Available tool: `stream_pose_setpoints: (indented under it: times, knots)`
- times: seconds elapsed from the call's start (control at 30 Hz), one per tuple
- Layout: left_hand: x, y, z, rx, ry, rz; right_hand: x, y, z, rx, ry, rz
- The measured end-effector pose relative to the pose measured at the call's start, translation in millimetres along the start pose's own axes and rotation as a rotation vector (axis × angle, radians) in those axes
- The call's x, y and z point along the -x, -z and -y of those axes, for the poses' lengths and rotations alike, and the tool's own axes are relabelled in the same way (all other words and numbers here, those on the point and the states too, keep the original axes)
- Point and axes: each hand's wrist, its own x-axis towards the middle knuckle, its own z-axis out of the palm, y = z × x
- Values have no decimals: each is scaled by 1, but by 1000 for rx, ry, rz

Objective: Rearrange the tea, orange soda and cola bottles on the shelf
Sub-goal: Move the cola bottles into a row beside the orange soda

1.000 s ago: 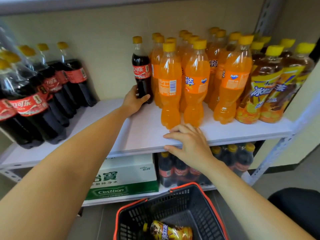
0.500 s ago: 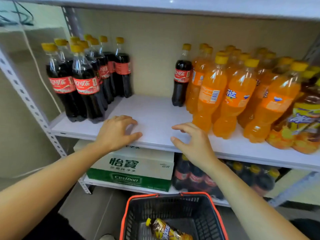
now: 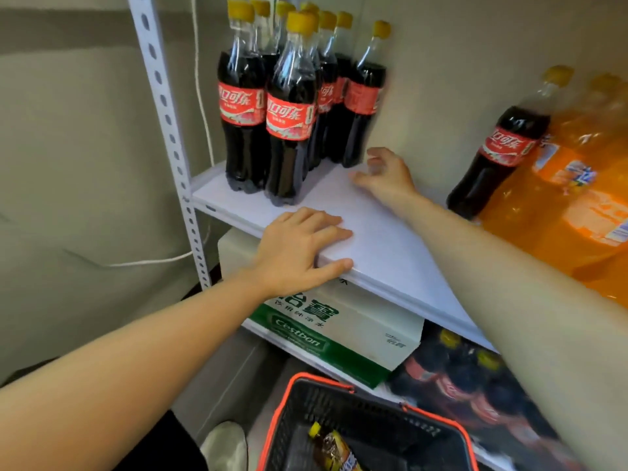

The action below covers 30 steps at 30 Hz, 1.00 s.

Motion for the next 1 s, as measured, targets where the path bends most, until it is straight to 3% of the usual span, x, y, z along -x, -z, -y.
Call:
stream_pose_setpoints:
  times: [0.2, 0.5, 0.73, 1.0]
  knots:
    - [1, -7, 6, -3, -23, -25, -58, -21, -8, -152, 40, -10]
    - [0, -10, 5, -9, 1, -51, -68, -28, -18, -228, 32, -116]
    - [0, -6, 3, -22, -11, -36, -13, -13, -14, -251, 8, -179]
    - [-3, 7, -7, 33, 86, 47, 98, 36, -9, -243, 66, -56]
